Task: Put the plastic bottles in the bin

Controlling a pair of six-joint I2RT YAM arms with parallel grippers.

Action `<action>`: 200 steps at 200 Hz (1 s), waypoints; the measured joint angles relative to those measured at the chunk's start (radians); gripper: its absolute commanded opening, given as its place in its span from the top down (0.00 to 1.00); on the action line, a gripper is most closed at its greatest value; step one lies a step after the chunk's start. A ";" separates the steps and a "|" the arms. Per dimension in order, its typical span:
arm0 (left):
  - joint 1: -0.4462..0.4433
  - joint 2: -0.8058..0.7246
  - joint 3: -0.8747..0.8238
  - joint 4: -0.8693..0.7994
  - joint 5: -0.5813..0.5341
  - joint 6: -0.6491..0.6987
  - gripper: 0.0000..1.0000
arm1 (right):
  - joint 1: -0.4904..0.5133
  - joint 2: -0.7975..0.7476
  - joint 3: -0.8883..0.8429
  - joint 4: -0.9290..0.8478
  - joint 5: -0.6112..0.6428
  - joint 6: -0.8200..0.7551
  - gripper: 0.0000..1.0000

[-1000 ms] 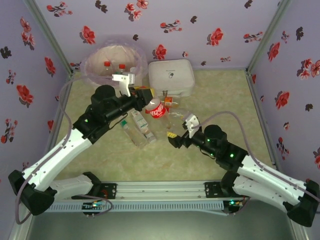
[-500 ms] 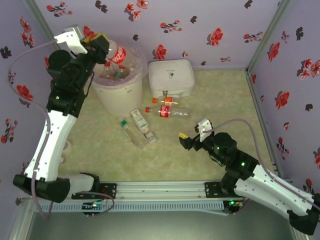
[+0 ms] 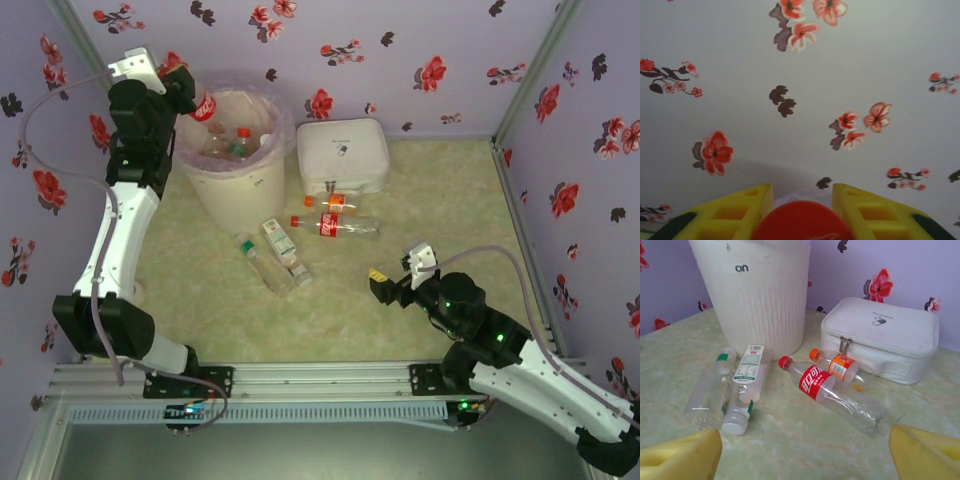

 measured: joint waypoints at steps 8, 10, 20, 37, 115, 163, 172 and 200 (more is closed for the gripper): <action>0.002 0.021 0.007 0.000 0.000 0.014 1.00 | 0.000 0.000 -0.004 -0.001 0.000 0.000 0.13; 0.003 0.025 0.008 0.000 0.000 0.016 1.00 | 0.000 0.000 -0.005 -0.001 0.000 0.000 0.13; 0.005 0.055 0.015 -0.001 0.000 0.034 1.00 | 0.000 0.000 -0.007 -0.005 0.000 0.001 0.13; 0.005 0.098 0.017 -0.011 0.000 0.064 1.00 | 0.000 0.000 -0.008 -0.007 0.001 0.001 0.13; -0.031 0.199 0.099 -0.066 0.038 0.198 1.00 | 0.000 0.060 -0.008 -0.006 0.011 -0.001 0.12; -0.087 0.242 0.092 -0.078 0.038 0.303 1.00 | 0.000 0.118 -0.008 0.005 0.011 -0.001 0.12; -0.095 0.262 0.081 -0.105 0.037 0.321 1.00 | 0.000 0.124 -0.008 0.005 0.011 -0.001 0.12; -0.111 0.342 0.039 -0.148 0.047 0.344 1.00 | 0.000 0.126 -0.008 0.005 0.011 -0.001 0.12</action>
